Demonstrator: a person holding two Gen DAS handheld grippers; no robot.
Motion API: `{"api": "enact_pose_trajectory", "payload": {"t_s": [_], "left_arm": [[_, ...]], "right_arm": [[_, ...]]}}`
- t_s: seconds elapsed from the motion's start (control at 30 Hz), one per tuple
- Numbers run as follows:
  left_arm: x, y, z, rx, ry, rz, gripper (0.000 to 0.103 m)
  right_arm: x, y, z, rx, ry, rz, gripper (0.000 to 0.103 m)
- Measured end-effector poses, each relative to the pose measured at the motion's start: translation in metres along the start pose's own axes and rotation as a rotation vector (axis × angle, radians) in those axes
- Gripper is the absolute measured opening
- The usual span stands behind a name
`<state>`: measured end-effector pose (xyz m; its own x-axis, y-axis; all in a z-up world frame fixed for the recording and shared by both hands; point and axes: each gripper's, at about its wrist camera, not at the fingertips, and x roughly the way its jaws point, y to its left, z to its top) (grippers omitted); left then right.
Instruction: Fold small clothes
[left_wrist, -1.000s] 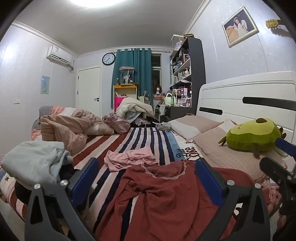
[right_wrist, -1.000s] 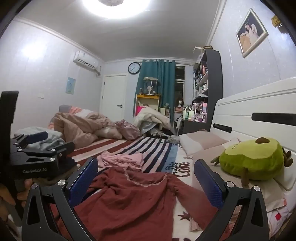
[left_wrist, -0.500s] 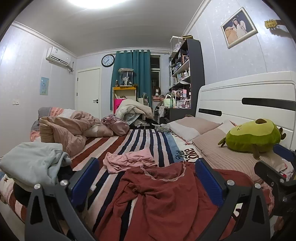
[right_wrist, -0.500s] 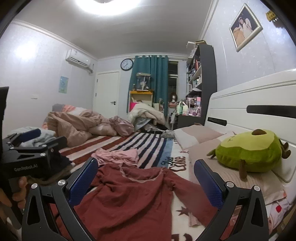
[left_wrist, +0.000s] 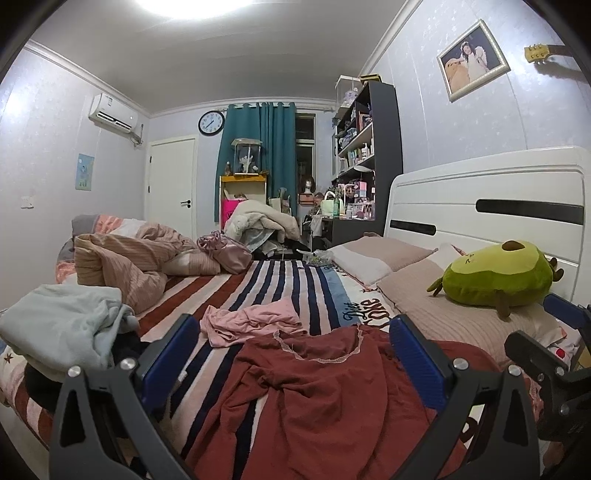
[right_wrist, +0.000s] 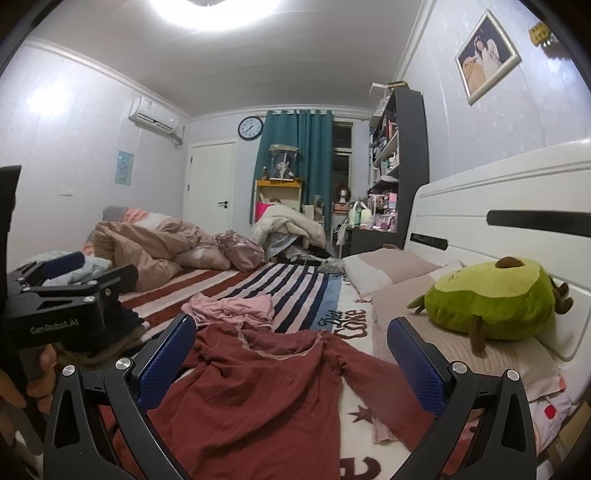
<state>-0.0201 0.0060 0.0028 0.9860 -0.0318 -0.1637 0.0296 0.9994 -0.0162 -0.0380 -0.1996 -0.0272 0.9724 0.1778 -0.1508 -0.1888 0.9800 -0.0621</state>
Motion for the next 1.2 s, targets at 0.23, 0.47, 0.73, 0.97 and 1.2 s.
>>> {"api": "enact_pose_trajectory", "payload": {"t_s": [0.23,0.47,0.73,0.97,1.2], "left_arm": [[-0.009,0.006,-0.002,-0.01,-0.005,0.009,0.102],[-0.015,0.007,-0.002,-0.015,-0.016,0.005,0.102],[-0.017,0.008,-0.003,-0.014,-0.017,0.0,0.102],[-0.017,0.007,-0.003,-0.014,-0.017,0.002,0.102],[-0.016,0.011,-0.003,-0.022,-0.009,0.01,0.102]], "right_arm": [[-0.007,0.004,0.007,0.006,-0.017,0.007,0.103],[-0.01,0.009,0.01,0.018,-0.031,0.02,0.103],[-0.013,0.009,0.009,0.015,-0.035,0.004,0.103],[-0.013,0.008,0.008,0.014,-0.035,0.003,0.103],[-0.013,0.008,0.007,0.021,-0.036,0.002,0.103]]}}
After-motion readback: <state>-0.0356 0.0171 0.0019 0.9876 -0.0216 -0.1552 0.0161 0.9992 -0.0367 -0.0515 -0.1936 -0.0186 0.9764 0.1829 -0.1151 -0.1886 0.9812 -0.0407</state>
